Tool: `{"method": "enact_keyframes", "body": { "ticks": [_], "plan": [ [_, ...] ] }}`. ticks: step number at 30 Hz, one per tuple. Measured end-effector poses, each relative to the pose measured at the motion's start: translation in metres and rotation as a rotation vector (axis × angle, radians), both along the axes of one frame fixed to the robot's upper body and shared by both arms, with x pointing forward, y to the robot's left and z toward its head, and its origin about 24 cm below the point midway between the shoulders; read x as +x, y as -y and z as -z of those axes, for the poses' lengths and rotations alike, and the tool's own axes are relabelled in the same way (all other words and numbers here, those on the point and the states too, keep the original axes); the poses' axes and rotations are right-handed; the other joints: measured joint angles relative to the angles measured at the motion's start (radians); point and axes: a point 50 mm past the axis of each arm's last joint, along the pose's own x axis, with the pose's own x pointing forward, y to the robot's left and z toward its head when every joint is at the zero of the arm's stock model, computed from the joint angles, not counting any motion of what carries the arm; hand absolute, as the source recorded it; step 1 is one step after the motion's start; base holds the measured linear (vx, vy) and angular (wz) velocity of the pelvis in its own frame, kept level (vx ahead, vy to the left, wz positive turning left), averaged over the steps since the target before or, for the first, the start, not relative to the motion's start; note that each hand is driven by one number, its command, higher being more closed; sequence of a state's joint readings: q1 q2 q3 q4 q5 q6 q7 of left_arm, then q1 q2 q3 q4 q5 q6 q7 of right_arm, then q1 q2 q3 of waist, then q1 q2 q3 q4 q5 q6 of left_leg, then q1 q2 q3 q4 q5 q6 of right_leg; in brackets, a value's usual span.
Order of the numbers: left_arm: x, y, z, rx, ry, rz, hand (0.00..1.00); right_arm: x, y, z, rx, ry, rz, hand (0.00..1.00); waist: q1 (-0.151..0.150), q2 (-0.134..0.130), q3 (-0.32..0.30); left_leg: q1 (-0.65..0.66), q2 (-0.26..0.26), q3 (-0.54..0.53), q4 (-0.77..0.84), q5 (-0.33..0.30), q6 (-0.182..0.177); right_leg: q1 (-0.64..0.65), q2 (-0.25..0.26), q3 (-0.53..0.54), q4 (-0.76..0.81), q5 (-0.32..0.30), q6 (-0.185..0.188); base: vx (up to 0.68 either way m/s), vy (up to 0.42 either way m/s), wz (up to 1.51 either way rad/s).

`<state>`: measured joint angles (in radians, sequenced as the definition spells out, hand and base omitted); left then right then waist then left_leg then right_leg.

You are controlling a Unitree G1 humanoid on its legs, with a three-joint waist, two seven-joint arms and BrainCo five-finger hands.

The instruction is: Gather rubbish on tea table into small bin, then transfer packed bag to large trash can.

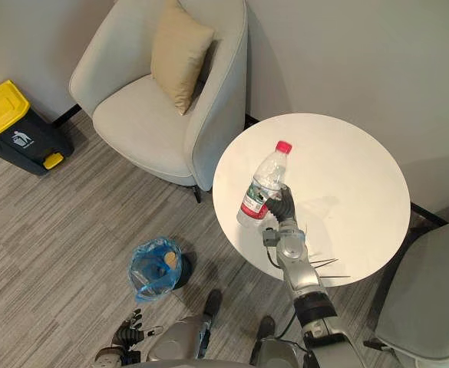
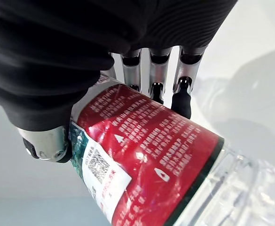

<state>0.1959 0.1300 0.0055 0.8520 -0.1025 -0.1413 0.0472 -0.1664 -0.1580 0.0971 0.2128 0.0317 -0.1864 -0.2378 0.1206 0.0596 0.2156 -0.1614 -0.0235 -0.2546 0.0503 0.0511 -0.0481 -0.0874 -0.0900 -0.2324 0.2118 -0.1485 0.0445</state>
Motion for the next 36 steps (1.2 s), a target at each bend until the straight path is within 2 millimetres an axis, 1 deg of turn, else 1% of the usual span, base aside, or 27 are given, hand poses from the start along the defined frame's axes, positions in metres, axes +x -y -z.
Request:
{"method": "enact_keyframes", "body": {
  "ticks": [4, 6, 7, 8, 9, 10, 12, 13, 14, 15, 16, 18, 19, 20, 21, 22, 23, 25, 27, 28, 29, 30, 31, 33, 34, 35, 36],
  "plan": [
    [-0.001, -0.001, 0.0, 0.001, -0.002, -0.007, 0.0, -0.021, 0.005, 0.006, 0.004, -0.007, -0.004, 1.0, -0.021, -0.023, 0.001, 0.017, -0.029, -0.076, 0.0, 0.008, -0.001, 0.026, -0.022, -0.074, 0.055, -0.05, 0.001, 0.0, -0.053, 0.58],
    [0.004, 0.0, -0.001, 0.001, 0.011, -0.002, 0.0, -0.026, 0.006, 0.004, -0.001, 0.01, -0.005, 1.0, -0.028, -0.026, 0.001, 0.011, -0.048, -0.116, -0.025, 0.047, -0.006, 0.03, -0.041, -0.14, 0.079, -0.071, -0.001, 0.0, -0.06, 0.8],
    [0.004, 0.0, -0.001, 0.001, 0.011, -0.002, 0.0, -0.026, 0.006, 0.004, -0.001, 0.01, -0.005, 1.0, -0.028, -0.026, 0.001, 0.011, -0.048, -0.116, -0.025, 0.047, -0.006, 0.03, -0.041, -0.14, 0.079, -0.071, -0.001, -0.04, -0.018, 1.03],
    [0.011, 0.003, -0.004, -0.002, 0.034, 0.006, 0.0, -0.026, 0.01, 0.002, -0.028, 0.023, 0.005, 1.0, -0.034, -0.019, -0.003, -0.017, -0.045, -0.012, -0.057, 0.06, 0.055, 0.036, -0.066, -0.22, 0.078, -0.075, -0.005, -0.05, 0.029, 1.39],
    [0.019, 0.004, -0.006, 0.0, 0.059, 0.004, 0.0, -0.026, 0.012, 0.001, -0.056, 0.027, 0.019, 1.0, -0.048, -0.018, -0.004, -0.027, -0.006, 0.212, -0.056, 0.033, 0.124, 0.053, -0.08, -0.289, 0.074, -0.074, -0.004, -0.03, 0.028, 1.69],
    [0.021, 0.005, -0.007, 0.0, 0.063, 0.005, 0.0, -0.026, 0.012, 0.0, -0.067, 0.03, 0.017, 1.0, -0.054, -0.02, -0.004, -0.04, 0.018, 0.324, -0.043, 0.026, 0.135, 0.063, -0.09, -0.318, 0.076, -0.074, -0.004, 0.0, 0.051, 1.4],
    [0.025, 0.009, -0.007, -0.005, 0.074, 0.01, 0.0, -0.026, 0.011, 0.001, -0.083, 0.031, 0.017, 1.0, -0.055, -0.017, -0.007, -0.041, 0.098, 0.658, 0.036, 0.004, 0.172, 0.097, -0.118, -0.39, 0.097, -0.077, 0.0, 0.06, 0.083, 1.05],
    [0.026, 0.011, -0.008, -0.006, 0.076, 0.019, 0.0, -0.025, 0.011, 0.0, -0.09, 0.033, 0.018, 1.0, -0.056, -0.018, -0.008, -0.041, 0.107, 0.704, 0.057, -0.001, 0.172, 0.106, -0.125, -0.405, 0.108, -0.084, 0.009, 0.11, 0.129, 1.02],
    [0.028, 0.012, -0.008, -0.005, 0.082, 0.028, 0.0, -0.024, 0.01, -0.001, -0.111, 0.039, 0.022, 1.0, -0.051, -0.029, -0.016, -0.043, 0.091, 0.72, 0.078, -0.008, 0.167, 0.119, -0.151, -0.43, 0.119, -0.097, 0.031, 0.13, 0.167, 1.02],
    [0.029, 0.012, -0.009, -0.002, 0.084, 0.035, 0.0, -0.021, 0.006, -0.003, -0.132, 0.051, 0.016, 1.0, -0.051, -0.043, -0.025, -0.054, 0.061, 0.685, 0.093, -0.024, 0.15, 0.136, -0.176, -0.453, 0.123, -0.116, 0.064, 0.1, 0.142, 0.99],
    [0.029, 0.013, -0.009, -0.002, 0.084, 0.043, 0.0, -0.021, 0.004, -0.003, -0.14, 0.052, 0.013, 1.0, -0.052, -0.047, -0.025, -0.056, 0.048, 0.669, 0.105, -0.035, 0.154, 0.145, -0.188, -0.461, 0.132, -0.118, 0.07, 0.11, 0.187, 0.94],
    [0.029, 0.013, -0.009, 0.002, 0.088, 0.055, 0.0, -0.021, -0.002, 0.003, -0.164, 0.024, -0.01, 1.0, -0.05, -0.049, -0.024, -0.061, 0.027, 0.628, 0.194, -0.12, 0.153, 0.166, -0.24, -0.471, 0.243, -0.122, 0.076, 0.08, 0.163, 0.64],
    [0.029, 0.013, -0.009, 0.006, 0.089, 0.061, 0.0, -0.022, -0.005, 0.006, -0.174, 0.009, -0.019, 1.0, -0.051, -0.05, -0.024, -0.058, 0.021, 0.616, 0.217, -0.14, 0.154, 0.164, -0.262, -0.461, 0.296, -0.122, 0.076, 0.06, 0.144, 0.46],
    [0.029, 0.01, -0.01, 0.021, 0.089, 0.077, 0.0, -0.023, -0.011, 0.012, -0.186, -0.018, -0.046, 1.0, -0.052, -0.061, -0.024, -0.051, 0.006, 0.598, 0.251, -0.173, 0.158, 0.114, -0.313, -0.405, 0.448, -0.104, 0.042, 0.08, 0.168, 0.48],
    [0.029, 0.007, -0.01, 0.041, 0.087, 0.1, 0.0, -0.025, -0.018, 0.017, -0.201, -0.037, -0.084, 1.0, -0.056, -0.066, -0.025, -0.05, -0.002, 0.574, 0.268, -0.187, 0.159, 0.034, -0.322, -0.29, 0.577, -0.12, -0.022, 0.11, 0.178, 0.5],
    [0.029, 0.005, -0.01, 0.051, 0.084, 0.111, 0.0, -0.027, -0.021, 0.019, -0.214, -0.044, -0.102, 1.0, -0.06, -0.068, -0.025, -0.05, -0.006, 0.558, 0.268, -0.188, 0.159, -0.008, -0.304, -0.224, 0.616, -0.129, -0.028, 0.1, 0.125, 0.64],
    [0.028, 0.002, -0.01, 0.062, 0.076, 0.121, 0.0, -0.03, -0.026, 0.023, -0.227, -0.058, -0.128, 1.0, -0.077, -0.07, -0.024, -0.05, -0.01, 0.528, 0.265, -0.189, 0.16, -0.07, -0.262, -0.124, 0.641, -0.15, 0.002, 0.11, 0.093, 0.72],
    [0.027, 0.0, -0.01, 0.07, 0.069, 0.122, 0.0, -0.032, -0.034, 0.027, -0.233, -0.073, -0.174, 1.0, -0.082, -0.078, -0.014, -0.044, -0.021, 0.501, 0.258, -0.19, 0.16, -0.145, -0.215, -0.038, 0.593, -0.168, 0.023, 0.12, 0.062, 0.56],
    [0.027, -0.002, -0.009, 0.078, 0.064, 0.123, 0.0, -0.033, -0.037, 0.03, -0.243, -0.082, -0.199, 1.0, -0.082, -0.074, -0.007, -0.04, -0.028, 0.468, 0.245, -0.187, 0.156, -0.205, -0.163, 0.029, 0.467, -0.166, 0.032, 0.1, 0.015, 0.44],
    [0.029, -0.001, -0.009, 0.076, 0.059, 0.133, 0.0, -0.033, -0.036, 0.032, -0.261, -0.091, -0.203, 1.0, -0.089, -0.062, 0.002, -0.039, -0.03, 0.437, 0.242, -0.186, 0.154, -0.235, -0.119, 0.091, 0.366, -0.15, 0.053, 0.1, -0.01, 0.81],
    [0.029, 0.0, -0.008, 0.077, 0.051, 0.141, 0.0, -0.033, -0.033, 0.034, -0.291, -0.1, -0.216, 1.0, -0.099, -0.055, 0.009, -0.045, -0.036, 0.407, 0.243, -0.185, 0.153, -0.259, -0.093, 0.14, 0.286, -0.125, 0.089, 0.1, -0.018, 0.91],
    [0.029, 0.0, -0.007, 0.08, 0.048, 0.145, 0.0, -0.034, -0.031, 0.034, -0.319, -0.101, -0.221, 1.0, -0.107, -0.056, 0.01, -0.05, -0.048, 0.385, 0.245, -0.184, 0.152, -0.273, -0.084, 0.158, 0.26, -0.107, 0.092, 0.12, -0.051, 1.11],
    [0.032, -0.001, -0.007, 0.088, 0.049, 0.152, 0.0, -0.034, -0.031, 0.035, -0.347, -0.104, -0.231, 1.0, -0.114, -0.064, 0.021, -0.063, -0.069, 0.352, 0.263, -0.188, 0.147, -0.3, -0.089, 0.183, 0.254, -0.075, 0.08, 0.15, -0.102, 1.19],
    [0.044, -0.001, -0.012, 0.096, 0.084, 0.155, 0.0, -0.032, -0.027, 0.033, -0.379, -0.097, -0.241, 1.0, -0.114, -0.067, 0.051, -0.122, -0.091, 0.297, 0.346, -0.211, 0.116, -0.329, -0.097, 0.17, 0.258, -0.041, 0.041, 0.15, -0.182, 1.3],
    [0.058, 0.002, -0.018, 0.099, 0.124, 0.154, 0.0, -0.028, -0.03, 0.028, -0.402, -0.073, -0.262, 1.0, -0.132, -0.057, 0.09, -0.197, -0.091, 0.277, 0.434, -0.241, 0.078, -0.351, -0.097, 0.15, 0.271, 0.037, 0.021, 0.08, -0.262, 1.22],
    [0.066, 0.004, -0.021, 0.097, 0.147, 0.154, 0.0, -0.022, -0.032, 0.022, -0.427, -0.05, -0.274, 1.0, -0.13, -0.048, 0.121, -0.232, -0.076, 0.284, 0.466, -0.254, 0.081, -0.378, -0.097, 0.132, 0.303, 0.055, 0.02, 0.06, -0.224, 1.0],
    [0.069, 0.004, -0.022, 0.094, 0.158, 0.147, 0.0, -0.017, -0.034, 0.019, -0.451, -0.034, -0.287, 1.0, -0.124, -0.043, 0.137, -0.253, -0.064, 0.287, 0.483, -0.259, 0.077, -0.397, -0.093, 0.125, 0.317, 0.05, 0.012, 0.01, -0.175, 0.24]
  ]
}}
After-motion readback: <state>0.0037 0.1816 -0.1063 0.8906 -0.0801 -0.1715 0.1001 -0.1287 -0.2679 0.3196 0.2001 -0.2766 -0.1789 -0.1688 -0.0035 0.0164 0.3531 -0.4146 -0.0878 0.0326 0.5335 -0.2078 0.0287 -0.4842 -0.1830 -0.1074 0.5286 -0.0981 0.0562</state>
